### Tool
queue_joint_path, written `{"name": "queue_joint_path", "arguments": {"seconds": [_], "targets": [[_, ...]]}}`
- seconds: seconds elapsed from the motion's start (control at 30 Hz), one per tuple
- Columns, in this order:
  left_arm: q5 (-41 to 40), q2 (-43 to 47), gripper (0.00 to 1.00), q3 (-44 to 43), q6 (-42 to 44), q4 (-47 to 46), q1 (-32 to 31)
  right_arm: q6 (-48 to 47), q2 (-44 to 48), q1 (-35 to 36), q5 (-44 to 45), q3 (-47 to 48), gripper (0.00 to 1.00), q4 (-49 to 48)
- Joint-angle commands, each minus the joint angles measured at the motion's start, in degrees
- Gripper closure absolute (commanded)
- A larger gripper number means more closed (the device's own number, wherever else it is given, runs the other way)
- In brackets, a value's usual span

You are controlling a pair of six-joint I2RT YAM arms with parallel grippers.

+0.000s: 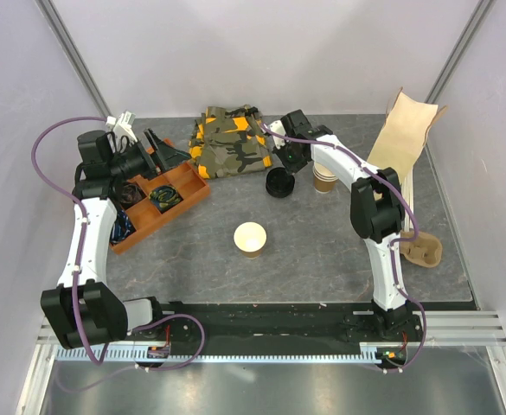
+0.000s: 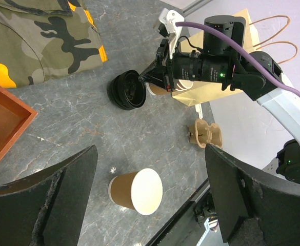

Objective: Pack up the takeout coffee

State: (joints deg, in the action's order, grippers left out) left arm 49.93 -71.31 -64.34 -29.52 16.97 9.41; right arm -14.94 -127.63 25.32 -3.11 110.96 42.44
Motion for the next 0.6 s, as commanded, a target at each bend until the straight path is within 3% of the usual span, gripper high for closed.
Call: {"name": "queue_joint_path", "arguments": {"seconds": [0.0, 0.57], "targets": [[1.66, -0.15, 0.08, -0.62, -1.16, -2.47, 0.26, 0.17, 0.28, -0.10, -0.49, 2.51, 0.99, -0.07], [2.45, 0.55, 0.10, 0.17, -0.89, -3.70, -0.09, 0.96, 4.23, -0.18, -3.39, 4.09, 1.00, 0.63]]}}
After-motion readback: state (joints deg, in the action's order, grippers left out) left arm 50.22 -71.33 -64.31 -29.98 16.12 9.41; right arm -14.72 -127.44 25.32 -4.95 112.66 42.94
